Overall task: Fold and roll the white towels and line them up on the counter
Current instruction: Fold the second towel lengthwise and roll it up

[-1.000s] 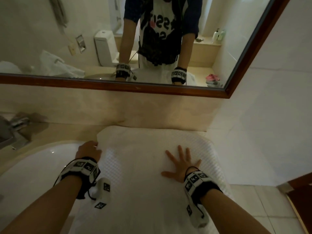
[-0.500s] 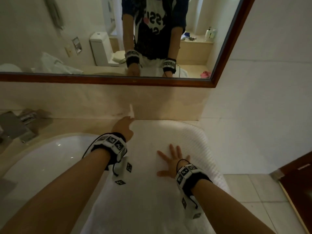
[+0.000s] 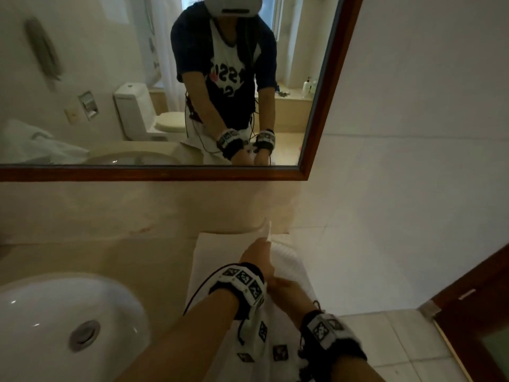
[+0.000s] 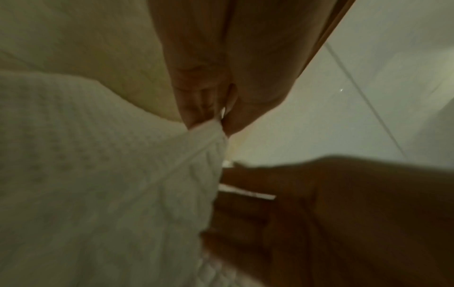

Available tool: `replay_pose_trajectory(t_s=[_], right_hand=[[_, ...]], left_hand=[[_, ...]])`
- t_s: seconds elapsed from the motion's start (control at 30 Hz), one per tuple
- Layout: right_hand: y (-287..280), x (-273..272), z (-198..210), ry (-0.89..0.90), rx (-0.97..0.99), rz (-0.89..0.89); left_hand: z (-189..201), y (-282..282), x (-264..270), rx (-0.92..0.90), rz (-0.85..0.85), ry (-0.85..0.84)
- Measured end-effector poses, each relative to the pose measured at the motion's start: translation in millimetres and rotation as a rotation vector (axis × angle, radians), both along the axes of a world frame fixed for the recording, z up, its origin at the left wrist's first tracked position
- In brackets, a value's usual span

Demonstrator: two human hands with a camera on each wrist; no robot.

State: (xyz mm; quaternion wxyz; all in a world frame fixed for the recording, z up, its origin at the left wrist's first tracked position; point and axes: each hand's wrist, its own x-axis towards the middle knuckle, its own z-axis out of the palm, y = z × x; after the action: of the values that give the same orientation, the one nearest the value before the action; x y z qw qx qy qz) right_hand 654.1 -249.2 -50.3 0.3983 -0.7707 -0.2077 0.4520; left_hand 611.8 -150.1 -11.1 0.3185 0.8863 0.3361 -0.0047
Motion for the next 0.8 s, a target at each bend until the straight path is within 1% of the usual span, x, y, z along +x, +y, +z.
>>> replay_pose_trajectory(t_s=[0.03,0.07,0.13,0.23,0.3,0.37,0.4,0.47,0.5,0.53,0.57,0.6,0.67,0.7,0.8], right_hand=[[0.7,14.8,-1.4,0.114,0.056,-0.18],[1.0,28.4,0.8,0.177,0.098,-0.273],[5.1,49.4,8.3,0.149,0.082,-0.248],[21.5,69.7,12.6,0.028,0.0,-0.157],[38.1,80.9,6.8,-0.064,-0.06,-0.14],[55.2,92.9,-2.3,-0.204,-0.125,-0.1],[61.3,97.4,-5.2,-0.276,-0.163,-0.07],[69.6,105.4,-7.0,-0.356,-0.221,-0.028],[72.8,109.8,-7.5,-0.368,-0.241,-0.022],[75.1,115.3,-9.3,-0.39,-0.256,-0.028],[77.2,120.6,-9.8,-0.397,-0.28,-0.043],[79.3,126.1,-12.6,-0.408,-0.3,-0.052],[83.0,133.6,-16.5,-0.379,-0.348,-0.051],[84.6,135.2,-19.3,-0.358,-0.369,-0.047],[89.1,136.9,-21.4,-0.338,-0.404,-0.048]], left_hand=[[-5.1,-4.8,4.1,-0.008,-0.014,0.006],[-9.5,-8.6,8.4,-0.016,-0.032,0.005],[-17.1,-12.3,16.5,-0.038,-0.042,-0.02],[-24.5,-13.1,27.6,-0.099,-0.028,-0.024],[-27.1,-15.1,34.0,-0.127,-0.081,-0.002],[-26.7,-14.0,34.2,-0.121,-0.165,0.025],[-27.0,-8.9,30.9,-0.123,-0.182,-0.006],[-26.7,9.1,17.6,-0.159,-0.139,-0.081],[-27.6,21.6,9.7,-0.121,-0.109,-0.087],[-32.7,35.0,1.7,-0.056,-0.086,-0.054],[-40.9,47.7,-5.9,0.009,-0.071,0.018],[-46.8,56.9,-13.8,0.058,-0.061,0.121],[-57.4,65.9,-28.5,0.144,-0.095,0.358],[-62.0,66.2,-34.4,0.18,-0.111,0.418],[-69.5,68.1,-39.8,0.192,-0.106,0.497]])
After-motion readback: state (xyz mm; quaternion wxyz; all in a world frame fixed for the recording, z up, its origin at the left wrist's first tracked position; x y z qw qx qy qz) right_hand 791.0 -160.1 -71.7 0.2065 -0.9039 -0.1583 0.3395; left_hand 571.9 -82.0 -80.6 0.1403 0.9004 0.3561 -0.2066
